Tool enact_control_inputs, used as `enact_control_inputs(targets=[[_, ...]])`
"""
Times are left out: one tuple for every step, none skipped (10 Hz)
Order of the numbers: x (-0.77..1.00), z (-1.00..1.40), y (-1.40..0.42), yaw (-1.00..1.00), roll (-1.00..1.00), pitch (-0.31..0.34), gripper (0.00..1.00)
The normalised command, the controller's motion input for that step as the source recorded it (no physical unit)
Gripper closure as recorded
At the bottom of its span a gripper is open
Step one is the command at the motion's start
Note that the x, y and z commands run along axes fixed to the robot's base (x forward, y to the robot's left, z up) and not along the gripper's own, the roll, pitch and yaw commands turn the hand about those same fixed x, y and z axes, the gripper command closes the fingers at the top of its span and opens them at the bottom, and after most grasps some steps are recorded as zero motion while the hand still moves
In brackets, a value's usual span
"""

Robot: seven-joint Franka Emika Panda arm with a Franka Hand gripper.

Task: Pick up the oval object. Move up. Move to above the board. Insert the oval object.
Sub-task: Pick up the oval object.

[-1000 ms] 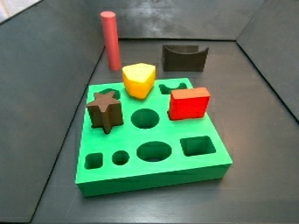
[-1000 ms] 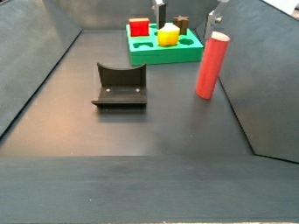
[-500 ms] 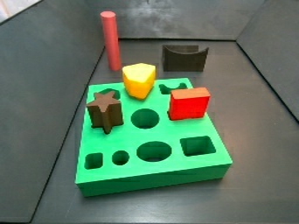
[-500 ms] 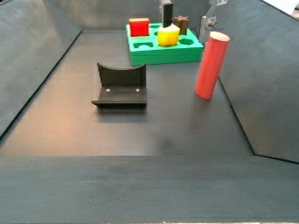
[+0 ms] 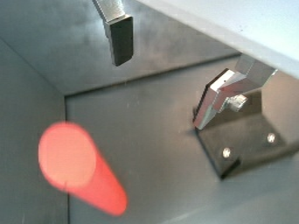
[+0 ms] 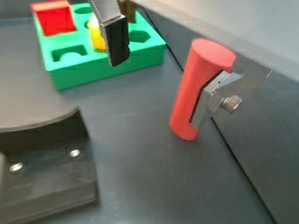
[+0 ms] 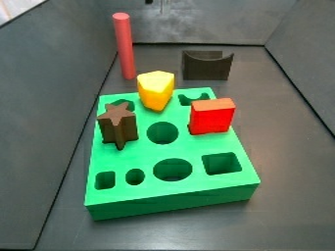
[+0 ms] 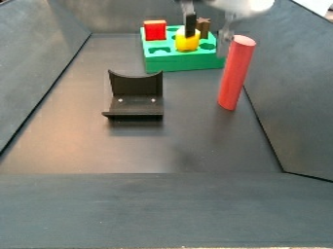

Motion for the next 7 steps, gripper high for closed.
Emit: enact_control_inputs(targets=[[-0.24,-0.25,-0.2,-0.33,0.11,0.02,0.0],[-0.35,-0.11,-0.13,-0.46,0.1,0.013,0.0],[-0.46,0.0,-0.08,-0.56,0.14,0.036,0.0],[-0.33,0.0,-0.1,-0.48,0.06,0.0,0.0],[-0.28,0.03,-0.16,-0.4,0.03,0.0,0.0],[-0.14,0.0,-0.26,-0.24,0.0,-0.024,0.0],[-0.08,0.0,-0.29,-0.22,0.0,-0.056,0.0]])
